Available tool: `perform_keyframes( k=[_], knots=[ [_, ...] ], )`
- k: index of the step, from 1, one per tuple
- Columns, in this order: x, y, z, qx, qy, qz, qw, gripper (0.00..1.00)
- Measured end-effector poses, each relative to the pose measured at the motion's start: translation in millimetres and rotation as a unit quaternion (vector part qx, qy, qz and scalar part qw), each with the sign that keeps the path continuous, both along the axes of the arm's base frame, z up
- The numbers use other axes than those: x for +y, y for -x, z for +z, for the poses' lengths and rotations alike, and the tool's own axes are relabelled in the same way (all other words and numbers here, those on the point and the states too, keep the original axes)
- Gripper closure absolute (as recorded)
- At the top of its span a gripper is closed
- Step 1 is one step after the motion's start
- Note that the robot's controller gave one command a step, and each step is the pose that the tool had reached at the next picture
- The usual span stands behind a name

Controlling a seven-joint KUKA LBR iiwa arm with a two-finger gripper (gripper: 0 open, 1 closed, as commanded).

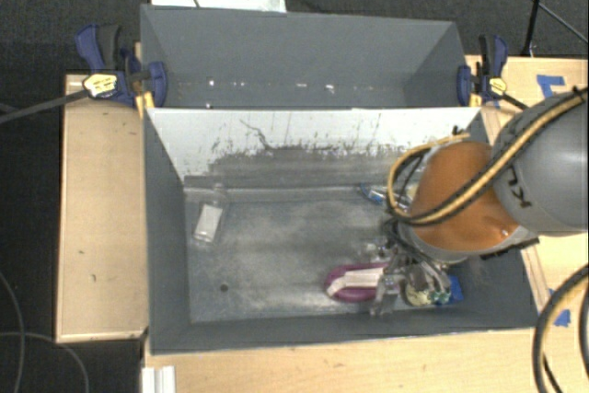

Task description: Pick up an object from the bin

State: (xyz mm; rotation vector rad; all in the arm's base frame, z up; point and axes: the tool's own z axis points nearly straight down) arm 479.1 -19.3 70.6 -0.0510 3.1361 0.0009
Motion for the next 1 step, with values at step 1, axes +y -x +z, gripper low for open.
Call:
perform_keyframes(
  k=[1],
  knots=[
    [-0.1, -1.5, 55.3, -0.0008, 0.0, -0.001, 1.0, 1.0]
  ],
)
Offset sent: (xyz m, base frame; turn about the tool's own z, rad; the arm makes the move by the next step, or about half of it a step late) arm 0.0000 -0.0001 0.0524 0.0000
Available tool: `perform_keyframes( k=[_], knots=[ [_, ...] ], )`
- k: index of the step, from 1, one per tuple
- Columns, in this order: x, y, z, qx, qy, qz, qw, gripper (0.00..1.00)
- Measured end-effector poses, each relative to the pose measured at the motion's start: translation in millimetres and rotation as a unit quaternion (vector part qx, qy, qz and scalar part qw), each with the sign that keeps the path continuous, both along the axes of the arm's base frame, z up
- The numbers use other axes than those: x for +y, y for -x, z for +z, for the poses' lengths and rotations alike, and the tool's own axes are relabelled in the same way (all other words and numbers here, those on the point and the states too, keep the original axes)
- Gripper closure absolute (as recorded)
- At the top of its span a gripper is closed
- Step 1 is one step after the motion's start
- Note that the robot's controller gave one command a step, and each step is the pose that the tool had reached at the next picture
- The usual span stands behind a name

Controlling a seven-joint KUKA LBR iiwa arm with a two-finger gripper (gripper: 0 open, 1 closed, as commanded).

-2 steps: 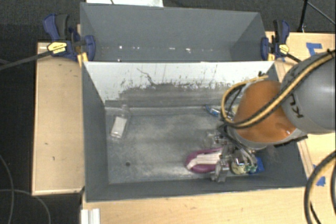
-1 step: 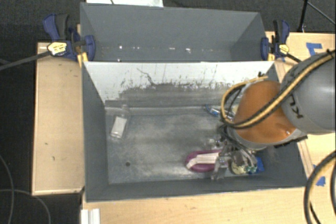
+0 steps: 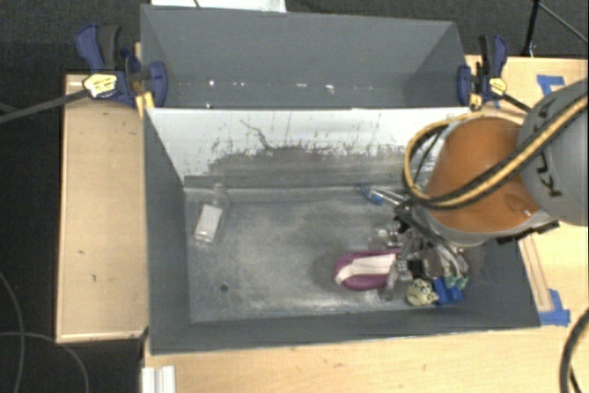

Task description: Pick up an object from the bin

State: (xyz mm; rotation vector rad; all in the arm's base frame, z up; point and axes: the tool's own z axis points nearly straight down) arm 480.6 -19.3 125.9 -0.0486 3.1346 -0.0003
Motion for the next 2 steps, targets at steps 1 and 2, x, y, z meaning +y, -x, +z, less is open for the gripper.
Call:
perform_keyframes(
  k=[1, 2],
  knots=[
    [0.2, -0.8, 10.8, 0.001, 0.0, 0.0, 1.0, 1.0],
    [0.0, -2.3, 63.3, -0.0002, 0.0, -0.001, 1.0, 1.0]
  ],
)
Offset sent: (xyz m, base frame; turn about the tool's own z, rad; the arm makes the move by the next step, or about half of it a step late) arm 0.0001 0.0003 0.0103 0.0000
